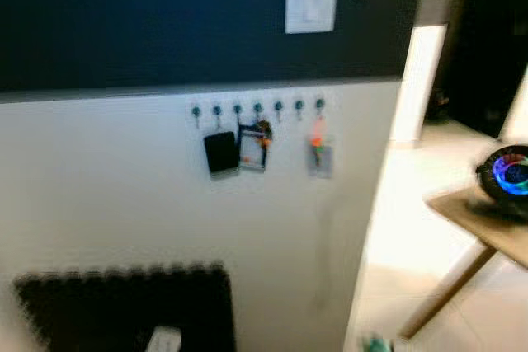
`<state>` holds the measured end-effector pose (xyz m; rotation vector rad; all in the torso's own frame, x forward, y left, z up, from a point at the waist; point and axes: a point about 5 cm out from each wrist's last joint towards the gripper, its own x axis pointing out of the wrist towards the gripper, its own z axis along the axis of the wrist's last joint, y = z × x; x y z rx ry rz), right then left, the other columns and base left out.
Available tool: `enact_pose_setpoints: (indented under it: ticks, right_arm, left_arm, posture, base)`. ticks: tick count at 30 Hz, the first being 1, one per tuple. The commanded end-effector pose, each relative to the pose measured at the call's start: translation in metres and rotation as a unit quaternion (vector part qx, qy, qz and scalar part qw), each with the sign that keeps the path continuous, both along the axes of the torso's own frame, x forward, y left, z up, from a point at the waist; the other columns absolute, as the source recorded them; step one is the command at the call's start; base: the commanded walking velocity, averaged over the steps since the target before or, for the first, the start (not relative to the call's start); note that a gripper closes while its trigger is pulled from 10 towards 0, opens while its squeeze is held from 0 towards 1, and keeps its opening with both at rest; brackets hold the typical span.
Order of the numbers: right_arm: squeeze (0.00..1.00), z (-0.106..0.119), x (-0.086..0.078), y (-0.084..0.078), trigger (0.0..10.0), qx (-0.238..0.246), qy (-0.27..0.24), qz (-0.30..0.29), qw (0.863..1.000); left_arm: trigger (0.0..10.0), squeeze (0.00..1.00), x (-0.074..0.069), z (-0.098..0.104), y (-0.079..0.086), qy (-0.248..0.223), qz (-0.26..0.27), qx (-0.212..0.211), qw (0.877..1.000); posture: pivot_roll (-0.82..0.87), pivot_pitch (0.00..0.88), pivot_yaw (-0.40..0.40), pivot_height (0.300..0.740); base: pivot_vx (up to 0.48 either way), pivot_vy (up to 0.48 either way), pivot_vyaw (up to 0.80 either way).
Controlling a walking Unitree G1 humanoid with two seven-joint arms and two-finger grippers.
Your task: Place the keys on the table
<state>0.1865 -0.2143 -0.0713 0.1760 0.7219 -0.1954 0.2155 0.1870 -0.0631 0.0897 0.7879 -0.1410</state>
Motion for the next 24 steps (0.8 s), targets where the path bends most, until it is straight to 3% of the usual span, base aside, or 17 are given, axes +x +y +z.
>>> enact_pose_setpoints:
  ticks: [1,24]
  right_arm:
    - [0.0,0.0042,0.009,0.0033,10.0,0.0,-0.013,0.008,1.0]
    - [0.0,0.0031,0.0056,0.0016,10.0,0.008,-0.015,-0.001,1.0]
  left_arm:
    - [10.0,0.0,0.0002,0.0008,0.0039,-0.002,-0.001,0.007,1.0]
    - [10.0,0.0,0.0058,0.0051,0.0041,-0.019,-0.01,0.011,1.0]
  posture:
    - [0.01,0.0,0.015,0.74]
    - [0.02,0.023,0.024,0.74]
  base:
    - [0.0,0.0,0.0]
    - [0.0,0.0,0.0]
